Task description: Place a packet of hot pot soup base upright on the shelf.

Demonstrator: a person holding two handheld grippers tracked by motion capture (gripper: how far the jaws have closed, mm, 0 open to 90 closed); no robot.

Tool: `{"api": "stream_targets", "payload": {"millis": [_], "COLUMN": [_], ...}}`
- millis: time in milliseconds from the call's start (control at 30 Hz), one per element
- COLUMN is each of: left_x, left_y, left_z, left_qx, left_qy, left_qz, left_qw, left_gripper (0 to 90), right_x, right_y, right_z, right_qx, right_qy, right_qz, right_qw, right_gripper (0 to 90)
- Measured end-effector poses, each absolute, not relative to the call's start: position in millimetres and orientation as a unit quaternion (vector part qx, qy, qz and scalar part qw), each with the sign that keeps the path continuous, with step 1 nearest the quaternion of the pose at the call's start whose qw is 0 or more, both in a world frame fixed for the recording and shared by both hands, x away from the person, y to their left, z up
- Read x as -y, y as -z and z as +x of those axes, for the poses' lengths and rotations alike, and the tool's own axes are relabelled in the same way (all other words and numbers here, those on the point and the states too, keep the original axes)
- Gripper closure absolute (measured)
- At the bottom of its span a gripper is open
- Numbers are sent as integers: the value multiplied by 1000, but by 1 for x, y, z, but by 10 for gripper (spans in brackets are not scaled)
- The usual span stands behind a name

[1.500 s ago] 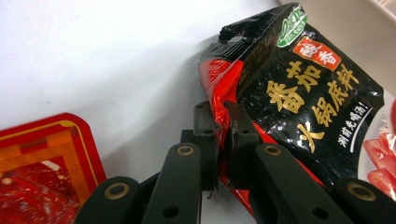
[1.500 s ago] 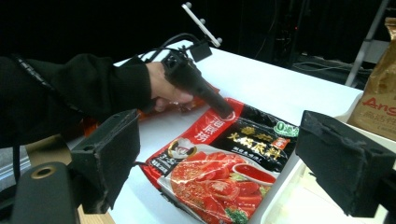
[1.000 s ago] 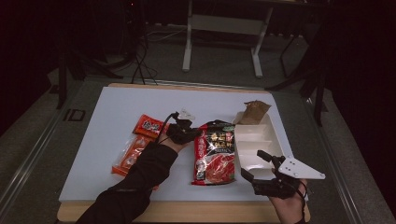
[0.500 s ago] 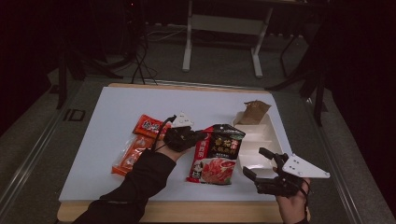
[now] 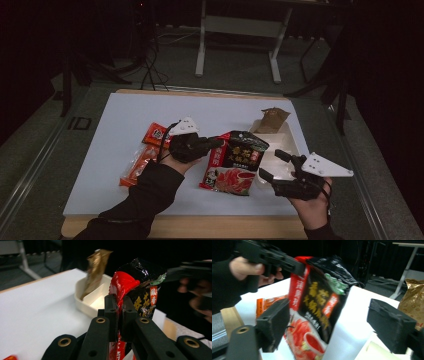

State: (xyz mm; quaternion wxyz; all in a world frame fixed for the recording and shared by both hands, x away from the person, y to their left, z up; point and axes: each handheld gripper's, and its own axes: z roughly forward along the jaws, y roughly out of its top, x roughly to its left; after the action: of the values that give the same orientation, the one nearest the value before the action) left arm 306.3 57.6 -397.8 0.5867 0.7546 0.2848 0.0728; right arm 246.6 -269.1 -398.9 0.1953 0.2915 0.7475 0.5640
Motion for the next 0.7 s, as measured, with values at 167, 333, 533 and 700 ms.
{"api": "stream_targets", "payload": {"millis": [167,333,533,700], "left_x": [-55,-54,-51,-53], "left_y": [395,396,400,402], "left_z": [299,299,300,301], "left_qx": [-265,-269,-271,-278], "left_qy": [-74,-65,-60,-59], "left_qz": [740,734,735,731], "left_qw": [613,621,619,621], "left_gripper": [867,866,865,864], "right_x": [264,259,254,253], "right_y": [393,393,384,379], "right_z": [260,268,269,272], "right_qx": [-752,-757,-754,-766], "right_qy": [-560,-567,-573,-564], "right_qz": [295,289,284,279], "right_qw": [185,146,149,132], "right_gripper": [292,481,607,745]}}
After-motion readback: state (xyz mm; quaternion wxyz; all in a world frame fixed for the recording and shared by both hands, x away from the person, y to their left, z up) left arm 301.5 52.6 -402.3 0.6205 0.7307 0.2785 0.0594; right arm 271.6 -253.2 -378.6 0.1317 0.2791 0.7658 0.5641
